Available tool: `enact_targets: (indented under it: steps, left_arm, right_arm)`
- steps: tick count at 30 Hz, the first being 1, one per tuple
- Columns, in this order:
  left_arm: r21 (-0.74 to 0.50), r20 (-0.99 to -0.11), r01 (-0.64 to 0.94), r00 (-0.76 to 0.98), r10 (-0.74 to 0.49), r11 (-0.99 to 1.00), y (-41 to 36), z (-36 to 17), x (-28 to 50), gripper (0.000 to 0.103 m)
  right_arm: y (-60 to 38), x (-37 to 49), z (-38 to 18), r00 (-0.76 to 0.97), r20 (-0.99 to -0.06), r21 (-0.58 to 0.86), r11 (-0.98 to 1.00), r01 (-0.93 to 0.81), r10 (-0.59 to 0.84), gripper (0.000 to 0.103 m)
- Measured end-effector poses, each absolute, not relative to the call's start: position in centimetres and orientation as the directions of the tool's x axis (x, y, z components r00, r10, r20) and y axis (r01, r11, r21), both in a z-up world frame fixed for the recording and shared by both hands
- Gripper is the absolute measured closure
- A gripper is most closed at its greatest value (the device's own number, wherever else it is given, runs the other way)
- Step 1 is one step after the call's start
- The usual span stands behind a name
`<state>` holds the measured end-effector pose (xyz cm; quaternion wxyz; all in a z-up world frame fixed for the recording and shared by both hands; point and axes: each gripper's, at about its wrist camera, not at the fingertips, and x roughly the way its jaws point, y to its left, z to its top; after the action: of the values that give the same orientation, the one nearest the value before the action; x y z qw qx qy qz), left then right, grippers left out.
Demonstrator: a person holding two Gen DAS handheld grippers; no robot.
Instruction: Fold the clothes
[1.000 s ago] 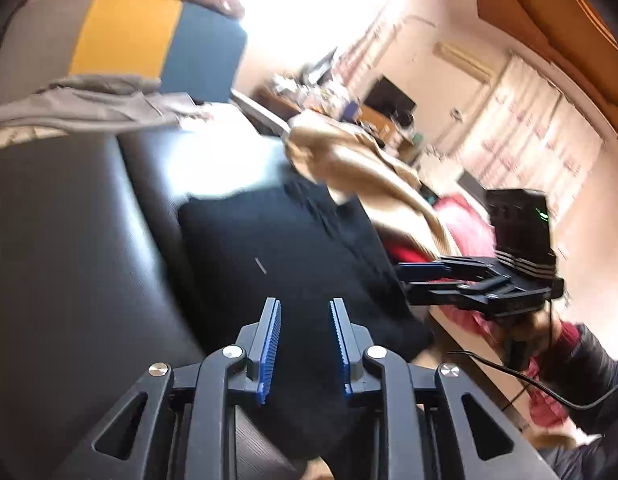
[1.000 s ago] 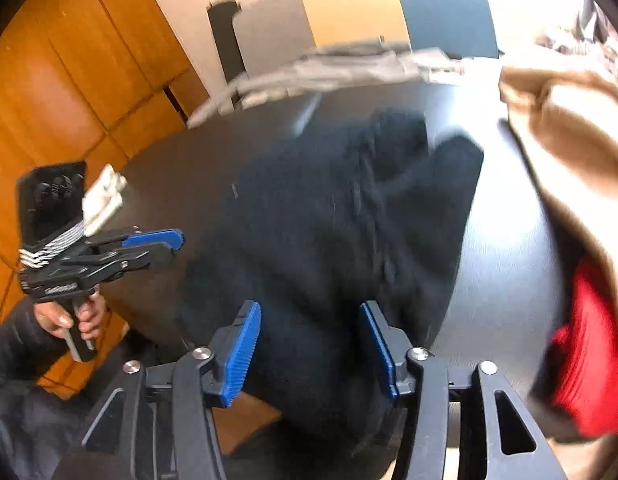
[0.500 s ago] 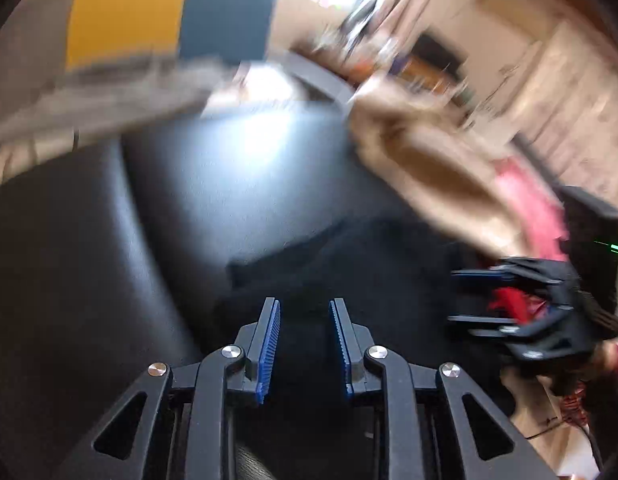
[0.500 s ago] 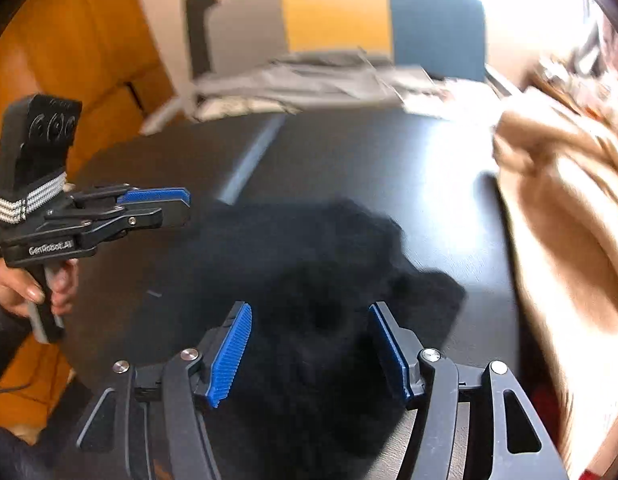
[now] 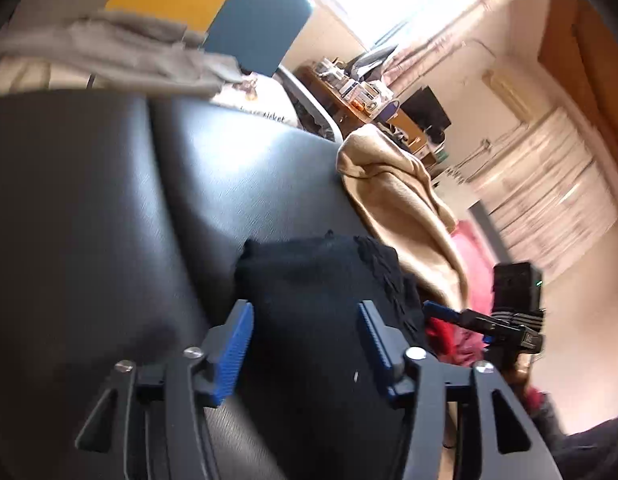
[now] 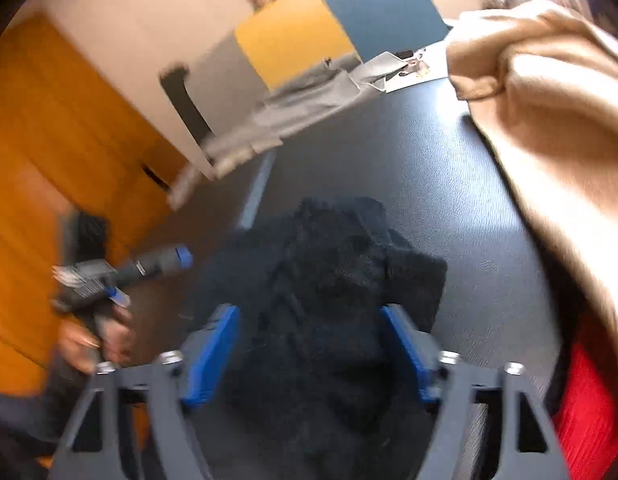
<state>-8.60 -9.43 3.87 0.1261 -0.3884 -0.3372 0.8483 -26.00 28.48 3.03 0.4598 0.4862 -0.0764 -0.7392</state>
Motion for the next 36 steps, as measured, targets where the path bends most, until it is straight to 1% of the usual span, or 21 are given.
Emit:
enact_targets:
  steps: [1,2,4,6,8,11,13,14,15,16,19,21,22,23,24,25,26,27,28,31,36]
  left_arm:
    - [-0.691,-0.569,0.055,-0.656,0.496,-0.721,-9.8,3.3,-8.2,0.042]
    - [-0.716,-0.566,0.069,-0.64,0.52,-0.695,-10.1,2.5,-8.1,0.041]
    - [-0.761,-0.548,0.083,-0.613,0.569,-0.644,-10.3,1.0,-8.1,0.04]
    - [-0.794,-0.513,0.057,-0.597,0.617,-0.605,-9.7,-0.1,-8.1,0.04]
    - [-0.817,-0.482,0.032,-0.585,0.653,-0.575,-9.1,-0.6,-8.2,0.039]
    - [-0.839,-0.442,-0.004,-0.578,0.686,-0.544,-8.2,-1.0,-8.8,0.039]
    - [-0.838,-0.433,-0.026,-0.576,0.693,-0.545,-7.7,-0.9,-9.5,0.039]
    - [-0.834,-0.433,-0.037,-0.575,0.694,-0.551,-7.3,-0.8,-9.8,0.039]
    - [-0.811,-0.457,-0.049,-0.571,0.682,-0.584,-6.7,-0.6,-10.1,0.039]
    - [-0.786,-0.48,-0.061,-0.567,0.669,-0.615,-6.1,-0.5,-10.3,0.039]
    - [-0.733,-0.538,-0.082,-0.539,0.648,-0.676,-4.5,-0.2,-10.8,0.04]
    - [-0.723,-0.558,-0.083,-0.516,0.65,-0.686,-3.8,-0.2,-11.1,0.047]
    - [-0.739,-0.551,-0.069,-0.509,0.661,-0.67,-3.8,-0.4,-11.1,0.048]
    - [-0.751,-0.547,-0.057,-0.504,0.668,-0.658,-3.7,-0.6,-11.1,0.051]
    - [-0.746,-0.554,-0.047,-0.509,0.659,-0.664,-3.6,-0.7,-11.0,0.063]
    - [-0.744,-0.558,-0.034,-0.517,0.649,-0.667,-3.4,-0.9,-10.9,0.065]
    - [-0.75,-0.553,-0.015,-0.536,0.639,-0.661,-3.4,-0.9,-10.6,0.069]
    - [-0.74,-0.559,-0.01,-0.548,0.623,-0.673,-3.3,-0.7,-10.4,0.071]
    - [-0.73,-0.564,-0.005,-0.56,0.606,-0.684,-3.1,-0.5,-10.1,0.072]
    - [-0.697,-0.579,0.01,-0.598,0.555,-0.717,-2.7,0.2,-9.1,0.073]
    - [-0.632,-0.552,0.005,-0.704,0.446,-0.775,-3.2,3.5,-4.2,0.074]
  right_arm:
    - [29.1,-26.0,2.9,-0.087,-0.628,0.6,-0.553,0.578,-0.773,0.005]
    - [29.8,-25.9,2.8,-0.07,-0.607,0.639,-0.538,0.549,-0.792,0.004]
    - [30.9,-25.9,2.2,-0.037,-0.573,0.704,-0.516,0.488,-0.818,0.004]
    - [31.3,-26.1,0.6,0.0,-0.583,0.734,-0.527,0.428,-0.812,0.004]
    - [31.1,-25.9,-0.7,0.035,-0.571,0.761,-0.514,0.396,-0.82,0.004]
    - [29.2,-26.0,-1.3,0.087,-0.555,0.776,-0.477,0.413,-0.827,0.004]
    - [28.2,-26.2,-1.6,0.119,-0.534,0.794,-0.449,0.41,-0.837,0.003]
    - [27.6,-26.4,-1.8,0.127,-0.533,0.797,-0.446,0.407,-0.837,0.003]
    - [27.0,-26.5,-1.9,0.138,-0.535,0.797,-0.444,0.409,-0.834,0.003]
    - [26.4,-26.5,-1.9,0.152,-0.541,0.793,-0.442,0.418,-0.827,0.0]
    - [25.6,-26.4,-2.0,0.162,-0.56,0.778,-0.448,0.441,-0.813,0.0]
    - [25.8,-26.2,-2.1,0.15,-0.537,0.788,-0.43,0.44,-0.83,0.0]
    - [25.8,-26.1,-2.2,0.145,-0.529,0.79,-0.422,0.445,-0.836,0.0]
    - [25.6,-25.9,-2.1,0.141,-0.529,0.785,-0.42,0.456,-0.837,0.0]
    - [25.3,-25.7,-2.1,0.139,-0.541,0.772,-0.424,0.473,-0.83,0.0]
    - [25.0,-25.4,-2.0,0.131,-0.575,0.743,-0.448,0.498,-0.808,0.007]
    - [24.7,-25.2,-1.9,0.111,-0.614,0.71,-0.484,0.511,-0.782,0.043]
    - [24.7,-25.2,-2.3,0.105,-0.63,0.704,-0.508,0.497,-0.769,0.069]
    - [24.7,-25.1,-2.7,0.108,-0.625,0.716,-0.512,0.475,-0.773,0.068]
    - [24.5,-24.2,-2.8,0.074,-0.609,0.719,-0.51,0.473,-0.79,0.068]
    - [21.4,-22.0,-1.1,0.068,-0.647,0.644,-0.496,0.582,-0.76,0.068]
